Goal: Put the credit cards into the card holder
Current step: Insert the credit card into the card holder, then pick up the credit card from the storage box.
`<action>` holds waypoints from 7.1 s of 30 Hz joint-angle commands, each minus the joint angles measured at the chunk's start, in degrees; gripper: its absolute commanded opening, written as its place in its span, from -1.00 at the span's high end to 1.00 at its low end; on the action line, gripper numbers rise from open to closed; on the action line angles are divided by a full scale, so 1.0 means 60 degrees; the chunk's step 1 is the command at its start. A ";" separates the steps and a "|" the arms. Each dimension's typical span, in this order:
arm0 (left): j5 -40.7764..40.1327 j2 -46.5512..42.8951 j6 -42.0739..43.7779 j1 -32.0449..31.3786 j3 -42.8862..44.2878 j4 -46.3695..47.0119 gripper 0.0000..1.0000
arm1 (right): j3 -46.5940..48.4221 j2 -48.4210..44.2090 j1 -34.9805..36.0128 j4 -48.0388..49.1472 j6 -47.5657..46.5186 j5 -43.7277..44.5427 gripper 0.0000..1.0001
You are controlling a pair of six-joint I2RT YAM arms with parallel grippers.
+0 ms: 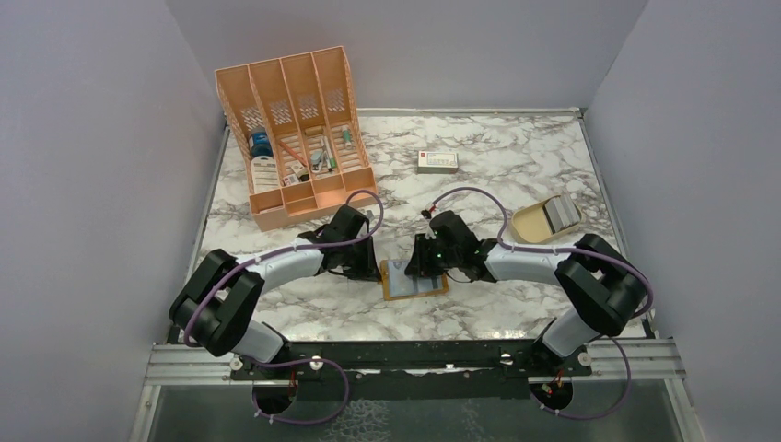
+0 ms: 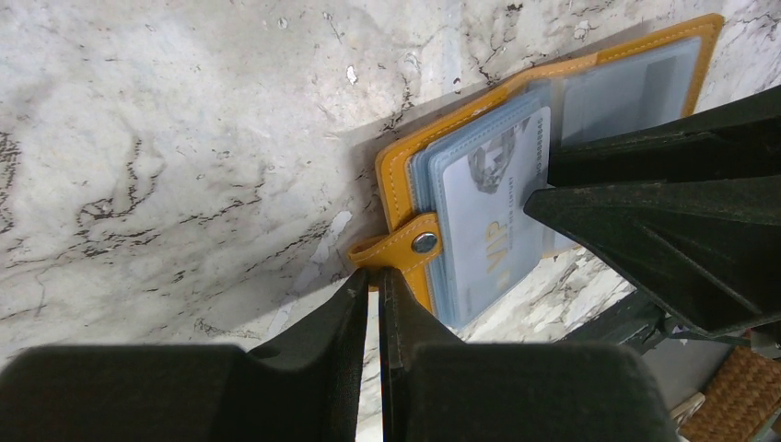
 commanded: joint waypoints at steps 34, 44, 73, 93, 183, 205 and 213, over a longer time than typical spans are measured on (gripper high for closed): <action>-0.0125 -0.2915 0.2705 0.0048 0.1823 -0.2879 -0.98 | 0.4013 -0.0674 -0.3536 -0.5485 -0.4591 0.6711 0.03; -0.0168 -0.2979 0.3000 0.0040 0.1793 -0.3050 -0.98 | 0.5340 0.0224 -0.5898 -0.6185 -0.5799 0.7196 0.01; -0.0248 -0.3238 0.3075 0.0062 0.1793 -0.3104 -0.98 | 0.4743 0.1959 -0.7537 -0.6154 -0.6467 0.7787 -0.12; -0.0251 -0.3279 0.3050 0.0069 0.1779 -0.3102 -0.98 | 0.4750 0.1771 -0.7732 -0.5946 -0.6502 0.8202 0.25; -0.0078 -0.2558 -0.4913 -0.1570 -0.0637 0.7814 -0.02 | -0.1802 -0.5699 -0.5053 0.2721 0.3893 -0.7670 0.98; -0.0126 -0.2498 -0.4107 -0.1120 -0.0984 0.5659 1.00 | -0.0983 -0.4954 -0.5037 -0.2197 -0.1047 -0.5606 0.19; 0.0021 -0.1888 -0.3277 -0.0879 -0.0546 0.3486 1.00 | -0.0954 -0.3391 -0.5024 -0.2520 -0.2284 -0.4401 0.23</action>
